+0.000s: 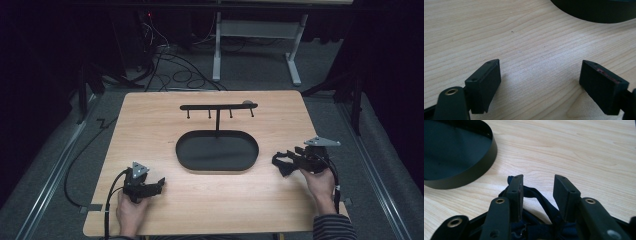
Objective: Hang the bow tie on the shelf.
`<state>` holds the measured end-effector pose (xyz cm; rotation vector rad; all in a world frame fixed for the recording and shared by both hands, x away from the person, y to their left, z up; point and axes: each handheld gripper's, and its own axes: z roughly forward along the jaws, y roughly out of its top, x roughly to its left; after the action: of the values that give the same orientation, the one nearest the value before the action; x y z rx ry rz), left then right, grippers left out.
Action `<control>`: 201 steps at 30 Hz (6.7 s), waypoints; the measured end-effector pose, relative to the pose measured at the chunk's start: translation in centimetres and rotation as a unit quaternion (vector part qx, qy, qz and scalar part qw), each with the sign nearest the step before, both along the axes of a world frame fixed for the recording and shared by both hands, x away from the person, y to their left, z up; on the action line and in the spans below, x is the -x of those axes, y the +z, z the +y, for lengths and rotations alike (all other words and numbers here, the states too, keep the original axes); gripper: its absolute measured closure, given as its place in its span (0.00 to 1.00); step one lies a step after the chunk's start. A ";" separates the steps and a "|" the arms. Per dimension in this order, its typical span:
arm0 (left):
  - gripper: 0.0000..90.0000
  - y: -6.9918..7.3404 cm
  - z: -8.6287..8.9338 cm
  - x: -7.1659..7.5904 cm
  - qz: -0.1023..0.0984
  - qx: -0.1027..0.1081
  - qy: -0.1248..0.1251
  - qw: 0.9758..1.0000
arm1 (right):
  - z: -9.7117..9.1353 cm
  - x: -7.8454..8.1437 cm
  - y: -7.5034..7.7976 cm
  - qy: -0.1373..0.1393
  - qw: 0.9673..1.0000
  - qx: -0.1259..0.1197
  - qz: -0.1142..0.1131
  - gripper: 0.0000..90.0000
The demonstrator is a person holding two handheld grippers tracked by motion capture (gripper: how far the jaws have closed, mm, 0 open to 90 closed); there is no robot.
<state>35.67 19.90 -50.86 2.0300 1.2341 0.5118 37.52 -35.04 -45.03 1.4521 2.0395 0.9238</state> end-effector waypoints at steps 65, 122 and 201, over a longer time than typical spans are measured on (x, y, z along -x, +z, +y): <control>0.20 0.0 0.0 0.0 0.000 0.000 0.000 1.000 | 0.1 1.2 3.2 0.035 0.998 -0.011 -0.058 1.00; 0.20 0.0 0.0 0.0 0.000 0.000 0.000 1.000 | 5.3 0.3 8.8 0.105 0.987 -0.062 -0.106 1.00; 0.20 0.0 0.0 0.0 0.000 0.000 0.000 1.000 | 7.7 -7.4 8.5 0.029 0.994 -0.078 -0.076 1.00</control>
<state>35.66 19.90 -50.86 2.0303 1.2341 0.5123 44.91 -27.35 -36.52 1.3608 1.9437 1.2032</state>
